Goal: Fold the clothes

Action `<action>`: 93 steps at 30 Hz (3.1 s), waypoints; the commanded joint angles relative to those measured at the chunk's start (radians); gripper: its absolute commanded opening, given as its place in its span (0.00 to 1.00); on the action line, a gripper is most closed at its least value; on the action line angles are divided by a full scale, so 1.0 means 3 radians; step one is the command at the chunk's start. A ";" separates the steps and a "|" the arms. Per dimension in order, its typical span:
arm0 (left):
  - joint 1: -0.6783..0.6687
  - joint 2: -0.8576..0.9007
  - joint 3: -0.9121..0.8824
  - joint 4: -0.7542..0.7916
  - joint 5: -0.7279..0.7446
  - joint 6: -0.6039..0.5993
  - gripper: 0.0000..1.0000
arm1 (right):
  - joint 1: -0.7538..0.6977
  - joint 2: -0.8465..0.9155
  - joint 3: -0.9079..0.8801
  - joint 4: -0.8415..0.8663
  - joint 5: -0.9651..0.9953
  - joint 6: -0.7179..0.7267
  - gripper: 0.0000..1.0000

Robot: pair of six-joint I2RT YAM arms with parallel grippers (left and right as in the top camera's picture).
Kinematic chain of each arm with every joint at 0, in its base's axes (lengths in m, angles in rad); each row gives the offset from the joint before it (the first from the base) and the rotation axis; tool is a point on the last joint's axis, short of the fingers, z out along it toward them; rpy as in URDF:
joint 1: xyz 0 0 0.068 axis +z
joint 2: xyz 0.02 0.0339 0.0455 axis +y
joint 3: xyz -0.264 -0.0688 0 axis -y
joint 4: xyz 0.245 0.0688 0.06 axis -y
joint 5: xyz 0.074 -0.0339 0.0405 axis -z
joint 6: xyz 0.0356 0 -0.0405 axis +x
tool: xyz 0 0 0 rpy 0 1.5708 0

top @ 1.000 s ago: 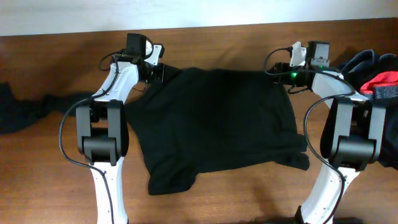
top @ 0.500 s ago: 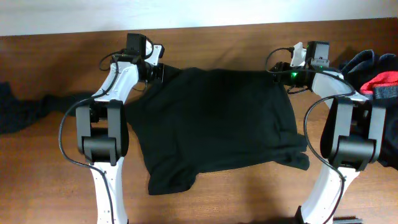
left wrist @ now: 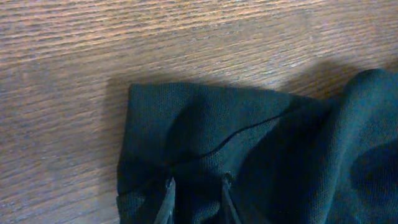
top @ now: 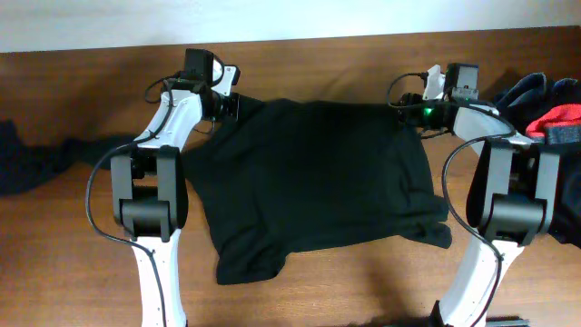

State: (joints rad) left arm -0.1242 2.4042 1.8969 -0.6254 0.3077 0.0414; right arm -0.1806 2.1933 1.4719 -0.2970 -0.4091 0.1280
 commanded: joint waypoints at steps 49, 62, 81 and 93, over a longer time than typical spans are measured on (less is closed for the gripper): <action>0.0184 0.0095 0.0886 -0.0013 -0.0320 0.0017 0.01 | -0.0126 0.0088 0.1209 -0.0896 0.0008 -0.0676 0.04; 0.0183 0.0094 0.1031 0.0209 -0.0523 0.0018 0.01 | -0.0126 0.0088 0.1209 -0.0908 0.0175 -0.0676 0.04; 0.0184 -0.0271 0.1071 -0.0347 -0.0991 0.0017 0.99 | -0.0173 -0.0136 0.1211 -0.1044 0.0233 -0.0551 0.99; 0.0154 -0.0786 0.1071 -0.1708 -0.0548 0.0017 1.00 | -0.0160 -0.0652 0.1211 -0.2384 -0.0094 -0.0549 0.99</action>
State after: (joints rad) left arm -0.0742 2.2181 2.2051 -1.0542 0.0818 0.0418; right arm -0.2268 2.0541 1.8160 -0.9314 -0.3882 -0.0383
